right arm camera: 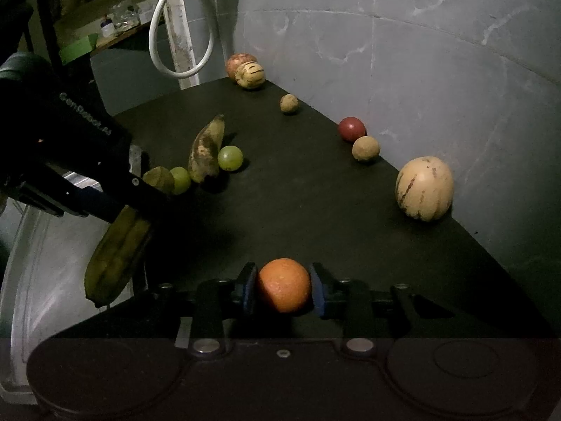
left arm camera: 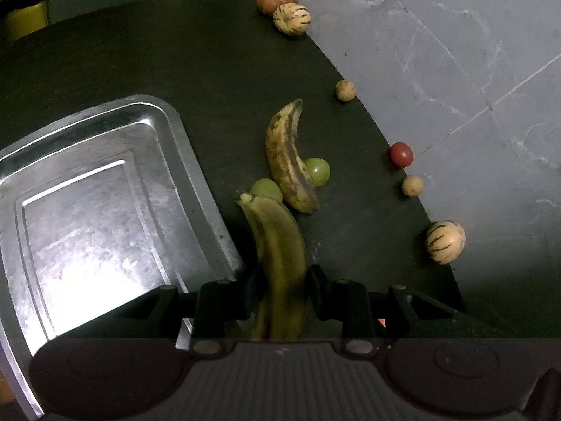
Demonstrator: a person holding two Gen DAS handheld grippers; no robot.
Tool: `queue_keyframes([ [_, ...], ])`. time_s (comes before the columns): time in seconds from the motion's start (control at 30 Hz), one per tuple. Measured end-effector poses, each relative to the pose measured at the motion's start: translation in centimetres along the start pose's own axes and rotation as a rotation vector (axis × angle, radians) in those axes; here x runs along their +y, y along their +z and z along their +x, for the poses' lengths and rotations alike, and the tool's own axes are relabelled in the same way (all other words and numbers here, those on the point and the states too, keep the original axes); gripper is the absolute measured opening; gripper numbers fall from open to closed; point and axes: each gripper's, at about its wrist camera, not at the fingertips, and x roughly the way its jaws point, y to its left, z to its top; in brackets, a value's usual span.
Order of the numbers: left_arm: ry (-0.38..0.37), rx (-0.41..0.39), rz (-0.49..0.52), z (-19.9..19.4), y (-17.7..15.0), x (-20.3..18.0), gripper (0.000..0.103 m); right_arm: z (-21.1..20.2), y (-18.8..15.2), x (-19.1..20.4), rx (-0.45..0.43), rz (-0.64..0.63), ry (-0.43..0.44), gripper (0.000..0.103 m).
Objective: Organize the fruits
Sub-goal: 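Lift the banana with the left tool while the right tool grasps the orange, then place the banana and orange onto the silver tray with both tools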
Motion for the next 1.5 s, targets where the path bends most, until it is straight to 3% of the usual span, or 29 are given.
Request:
queue_keyframes([
  [0.23, -0.046, -0.003, -0.036, -0.7, -0.2, 0.6, 0.033, -1.9, 2.7, 2.1, -0.032, -0.042, 0.061, 0.033],
  [0.43, -0.079, -0.085, -0.120, -3.4, 0.3, 3.0, 0.033, -1.8, 6.0, 4.9, -0.048, -0.065, 0.161, 0.033],
  [0.57, -0.052, -0.170, -0.156, -5.7, 1.1, 5.9, 0.033, 0.0, 8.0, 8.0, -0.041, -0.115, 0.228, 0.033],
  [0.77, 0.013, -0.231, -0.218, -8.2, 2.0, 11.7, 0.033, 4.0, 9.3, 13.5, -0.004, -0.205, 0.298, 0.033],
  [0.97, 0.061, -0.201, -0.276, -7.8, 2.2, 16.6, 0.033, 6.4, 8.3, 17.1, 0.024, -0.280, 0.296, 0.033],
  [1.33, 0.055, -0.150, -0.282, -5.8, 1.4, 19.1, 0.034, 7.2, 6.5, 19.0, 0.028, -0.330, 0.219, 0.034],
  [1.43, 0.042, -0.154, -0.298, -6.0, 1.3, 19.2, 0.036, 6.1, 6.2, 18.6, 0.014, -0.321, 0.211, 0.043],
  [1.5, 0.036, -0.162, -0.306, -6.4, 1.2, 19.2, 0.049, 5.5, 6.4, 17.9, 0.002, -0.312, 0.212, 0.052],
])
